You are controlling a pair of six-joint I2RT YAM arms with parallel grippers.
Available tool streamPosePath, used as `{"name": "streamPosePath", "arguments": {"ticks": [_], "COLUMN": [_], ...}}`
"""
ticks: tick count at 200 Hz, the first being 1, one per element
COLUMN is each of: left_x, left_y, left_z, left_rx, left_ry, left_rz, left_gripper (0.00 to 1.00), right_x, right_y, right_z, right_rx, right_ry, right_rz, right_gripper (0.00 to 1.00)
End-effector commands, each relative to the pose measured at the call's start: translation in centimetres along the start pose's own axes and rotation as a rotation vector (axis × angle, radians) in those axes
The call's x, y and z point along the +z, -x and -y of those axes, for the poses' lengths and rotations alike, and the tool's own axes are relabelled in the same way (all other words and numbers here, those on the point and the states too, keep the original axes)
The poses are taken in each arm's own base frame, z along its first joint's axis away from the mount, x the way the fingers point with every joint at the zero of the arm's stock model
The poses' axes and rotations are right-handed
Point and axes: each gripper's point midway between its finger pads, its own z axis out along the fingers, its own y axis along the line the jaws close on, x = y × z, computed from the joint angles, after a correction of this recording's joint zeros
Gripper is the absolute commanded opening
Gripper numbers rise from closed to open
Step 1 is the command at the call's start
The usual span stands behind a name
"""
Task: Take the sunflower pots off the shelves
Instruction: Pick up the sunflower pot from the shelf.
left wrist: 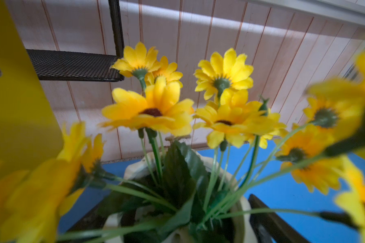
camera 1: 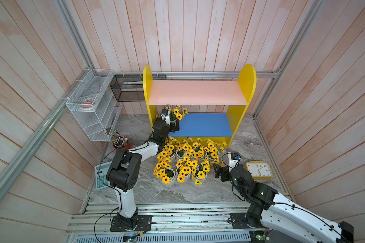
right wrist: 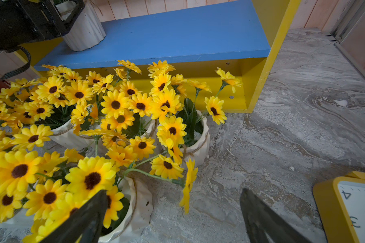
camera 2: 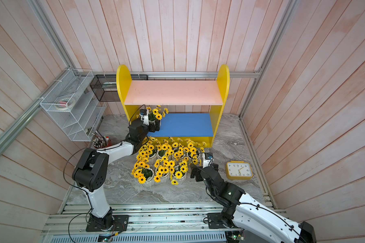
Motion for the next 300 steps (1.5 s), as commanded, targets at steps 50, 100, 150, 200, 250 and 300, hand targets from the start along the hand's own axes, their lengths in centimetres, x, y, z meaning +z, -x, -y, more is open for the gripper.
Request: {"name": "streamPosePath", "arguments": {"ticks": [50,100,150,200,250,300], "left_x": [1.6,2.4,2.9,1.9,0.3,-2.5], "left_y": [0.2,0.2,0.0,0.1,2.4,5.3], "left_z": [0.7,0.5,0.4,0.9,2.5,5.2], "left_rx": [0.014,0.048,0.062,0.076,0.063,0.071], "left_ry": [-0.036,-0.022,-0.013,-0.049,-0.118,-0.175], "left_rz": [0.021,0.025,0.028,0.033,0.054,0.106], "left_gripper": [1.00,1.00,0.98,0.49,0.00,0.00], "right_x": [0.3,0.4,0.6,0.4,0.2,-0.5], "right_y": [-0.4,-0.4,-0.4,0.1,1.1,3.8], "right_z": [0.1,0.2,0.2,0.2,0.2,0.2], "right_rx": [-0.003,-0.001,-0.001,0.009,0.014,0.012], "right_ry": [0.006,0.005,0.008,0.008,0.005,-0.012], "right_rz": [-0.001,0.003,0.003,0.022,0.050,0.131], "right_gripper": [0.98,0.98,0.98,0.98,0.98,0.98]}}
